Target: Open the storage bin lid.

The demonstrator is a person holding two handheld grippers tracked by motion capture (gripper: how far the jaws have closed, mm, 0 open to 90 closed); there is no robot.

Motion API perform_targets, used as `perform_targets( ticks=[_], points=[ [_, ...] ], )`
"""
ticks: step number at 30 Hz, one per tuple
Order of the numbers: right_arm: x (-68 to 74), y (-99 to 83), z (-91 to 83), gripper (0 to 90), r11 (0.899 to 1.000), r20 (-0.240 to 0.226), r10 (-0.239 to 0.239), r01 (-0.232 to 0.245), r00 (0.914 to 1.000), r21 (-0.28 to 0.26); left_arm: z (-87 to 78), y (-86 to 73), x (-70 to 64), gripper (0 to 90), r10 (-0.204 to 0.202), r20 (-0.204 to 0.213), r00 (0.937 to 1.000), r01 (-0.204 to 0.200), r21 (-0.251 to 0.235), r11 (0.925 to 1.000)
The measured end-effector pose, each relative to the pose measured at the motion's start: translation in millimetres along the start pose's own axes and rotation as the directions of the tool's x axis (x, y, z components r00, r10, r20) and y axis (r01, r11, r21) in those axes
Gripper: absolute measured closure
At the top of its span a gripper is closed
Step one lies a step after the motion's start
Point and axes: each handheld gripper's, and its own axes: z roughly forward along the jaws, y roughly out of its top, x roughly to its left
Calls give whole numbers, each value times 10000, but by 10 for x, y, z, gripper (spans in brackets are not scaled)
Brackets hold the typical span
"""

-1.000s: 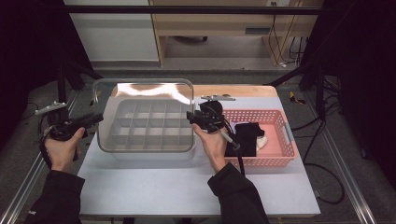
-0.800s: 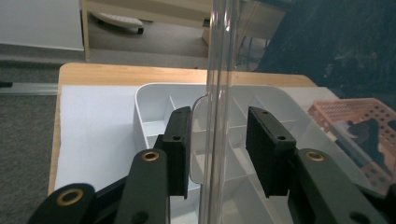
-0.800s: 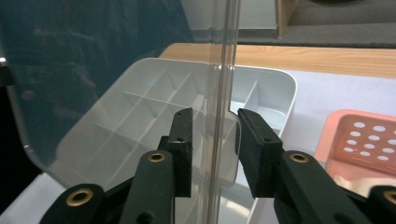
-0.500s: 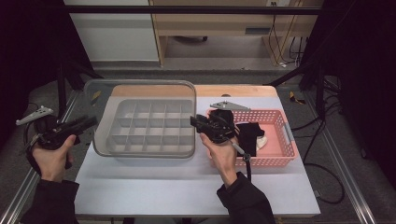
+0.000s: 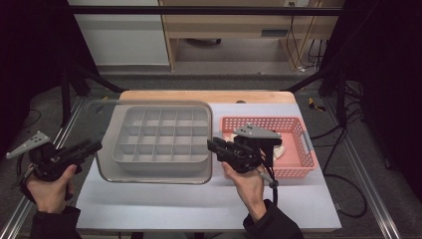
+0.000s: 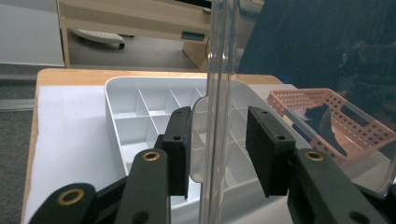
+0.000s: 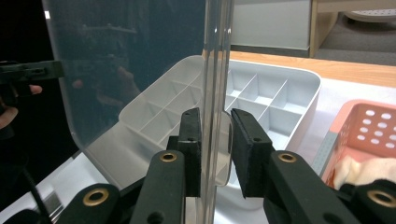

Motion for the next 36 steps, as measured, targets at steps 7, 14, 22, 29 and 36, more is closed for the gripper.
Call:
perform_targets(
  ticks=[7, 14, 22, 29, 36],
  points=[
    [33, -182, -134, 754, 9999, -167, -13, 15, 9999, 118, -85, -197, -86, 608, -71, 143, 9999, 70, 136, 9999],
    [91, -330, -235, 762, 9991, -543, -19, 42, 9985, 424, -191, -383, -108, 610, -239, 307, 9992, 225, 456, 9987],
    [128, -525, -301, 762, 9973, -652, 78, -30, 9978, 739, -276, -579, -161, 610, -419, 280, 9987, 399, 679, 9969],
    [165, -705, -309, 762, 9942, -804, 176, -90, 9966, 1072, -382, -765, -182, 611, -584, 204, 9981, 563, 885, 9945],
    [164, -863, -237, 762, 9879, -926, 388, -243, 9950, 1531, -420, -961, -126, 615, -814, 164, 9965, 788, 1236, 9892]
  ],
)
